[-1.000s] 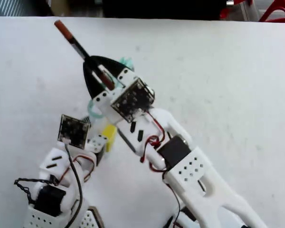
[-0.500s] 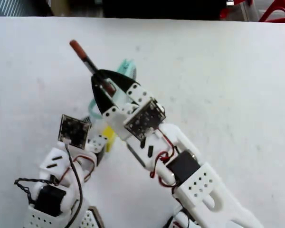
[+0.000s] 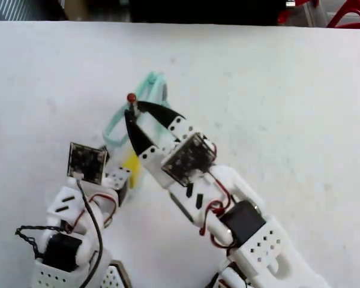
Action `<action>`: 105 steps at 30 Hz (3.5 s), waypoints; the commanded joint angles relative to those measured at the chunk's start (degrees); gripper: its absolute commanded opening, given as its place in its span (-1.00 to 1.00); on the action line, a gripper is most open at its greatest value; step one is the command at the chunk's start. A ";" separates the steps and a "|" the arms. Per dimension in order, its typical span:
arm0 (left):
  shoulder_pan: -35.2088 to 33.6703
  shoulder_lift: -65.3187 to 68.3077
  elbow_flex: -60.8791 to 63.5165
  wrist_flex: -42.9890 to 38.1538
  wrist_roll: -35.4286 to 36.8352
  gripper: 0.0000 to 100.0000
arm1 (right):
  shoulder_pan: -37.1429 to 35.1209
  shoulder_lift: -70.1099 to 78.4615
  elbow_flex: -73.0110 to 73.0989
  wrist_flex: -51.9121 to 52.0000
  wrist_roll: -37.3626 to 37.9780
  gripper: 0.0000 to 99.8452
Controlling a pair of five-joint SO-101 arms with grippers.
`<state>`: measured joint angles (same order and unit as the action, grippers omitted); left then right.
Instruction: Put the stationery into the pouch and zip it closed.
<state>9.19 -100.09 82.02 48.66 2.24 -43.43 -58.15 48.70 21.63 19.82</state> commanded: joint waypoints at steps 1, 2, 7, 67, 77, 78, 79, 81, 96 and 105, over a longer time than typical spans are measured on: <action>-0.57 0.40 -0.35 -2.11 0.79 -0.62 | 0.66 4.70 -8.00 6.64 1.93 -0.96; -0.57 0.40 -0.35 -2.02 0.79 -0.62 | 0.66 6.73 -10.73 8.40 1.93 -0.95; -0.84 0.40 -0.35 -2.02 0.79 -0.62 | 0.57 17.19 -25.85 18.51 -2.02 -0.66; -1.27 0.40 -4.13 -1.23 -1.14 -0.95 | 17.27 33.80 -53.01 43.38 4.22 -0.96; -0.13 0.40 -4.66 -0.79 -3.16 -0.96 | 17.45 33.45 -35.52 31.87 4.57 -0.59; -0.04 0.40 -4.92 -0.70 -4.57 -0.96 | 17.45 33.45 -34.46 31.34 4.57 -0.59; 0.13 0.40 -5.27 0.00 -6.07 -0.96 | 17.45 33.45 -33.67 30.90 4.57 -0.59; 1.01 0.40 -6.59 2.29 -7.47 -0.96 | 17.45 33.45 -32.70 30.81 4.57 -0.59; 7.60 0.40 -10.46 10.81 -10.46 -0.96 | 14.90 18.77 -7.30 11.47 0.97 -0.59; 8.13 0.40 -10.46 12.31 -10.46 -0.96 | 13.67 14.02 4.66 -3.82 -0.53 -0.76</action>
<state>16.22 -100.26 74.37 59.30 -7.78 -28.57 -43.12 53.36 20.40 20.00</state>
